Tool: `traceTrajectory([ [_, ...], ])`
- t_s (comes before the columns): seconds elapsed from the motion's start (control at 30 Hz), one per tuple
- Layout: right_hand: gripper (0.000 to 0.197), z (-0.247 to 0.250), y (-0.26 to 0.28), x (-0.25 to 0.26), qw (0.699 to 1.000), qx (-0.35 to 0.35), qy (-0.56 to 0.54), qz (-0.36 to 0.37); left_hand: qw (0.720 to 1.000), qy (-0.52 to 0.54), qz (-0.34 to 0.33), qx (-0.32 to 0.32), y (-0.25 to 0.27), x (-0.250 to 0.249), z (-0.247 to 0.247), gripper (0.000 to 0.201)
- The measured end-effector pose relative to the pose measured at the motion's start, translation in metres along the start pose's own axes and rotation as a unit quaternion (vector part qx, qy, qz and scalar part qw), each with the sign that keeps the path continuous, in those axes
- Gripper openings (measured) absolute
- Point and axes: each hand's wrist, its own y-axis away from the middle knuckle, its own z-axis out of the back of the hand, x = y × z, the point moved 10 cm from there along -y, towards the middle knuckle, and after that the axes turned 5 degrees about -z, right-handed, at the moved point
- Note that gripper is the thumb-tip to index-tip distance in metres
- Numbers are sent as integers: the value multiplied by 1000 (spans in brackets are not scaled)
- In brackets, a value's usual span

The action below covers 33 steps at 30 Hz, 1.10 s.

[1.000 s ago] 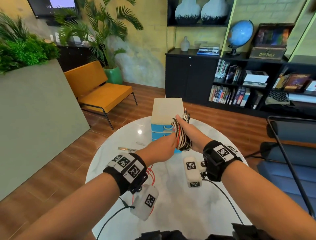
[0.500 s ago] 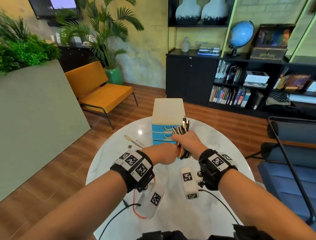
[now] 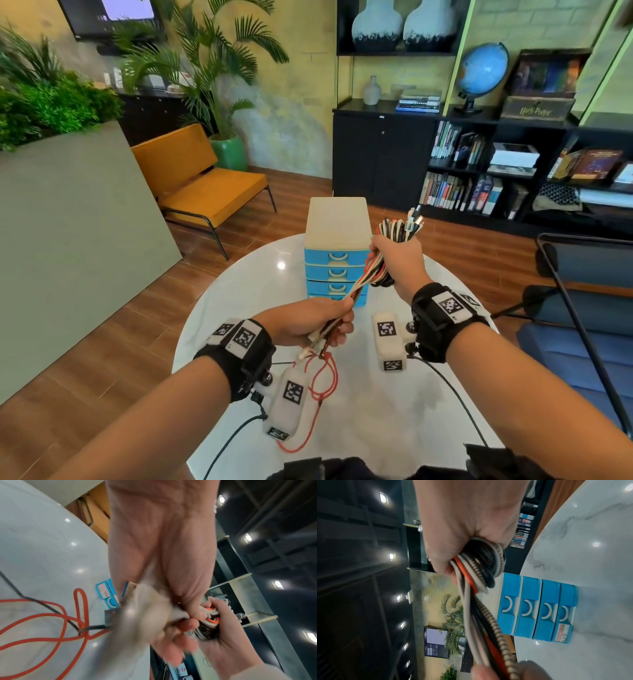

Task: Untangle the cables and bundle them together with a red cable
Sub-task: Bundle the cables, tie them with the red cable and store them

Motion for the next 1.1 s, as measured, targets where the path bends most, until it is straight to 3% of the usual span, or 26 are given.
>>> traceTrajectory([
  [0.1,16,-5,3,3,1000,24,2,-2,999,51,-4,7,2,3,2,27],
  [0.23,12,-4,5,3,1000,9,2,-6,993,116,10,-16,6,7,8,24],
  [0.43,28,-7,4,-1,1000,-12,18,-13,995,65,49,-63,5,15,24,47],
  [0.6,23,-9,5,3,1000,9,26,-10,995,82,54,-35,6,16,24,33],
  [0.73,22,-12,6,4,999,31,29,-3,995,55,79,-1,8,22,23,36],
  [0.87,20,-9,6,4,999,31,35,0,992,86,85,-43,8,25,34,36],
  [0.97,16,-8,6,-1,999,32,36,-8,992,46,96,-68,7,27,42,43],
  [1.1,10,-17,8,-6,995,87,52,-23,994,-12,79,-71,8,21,45,35],
])
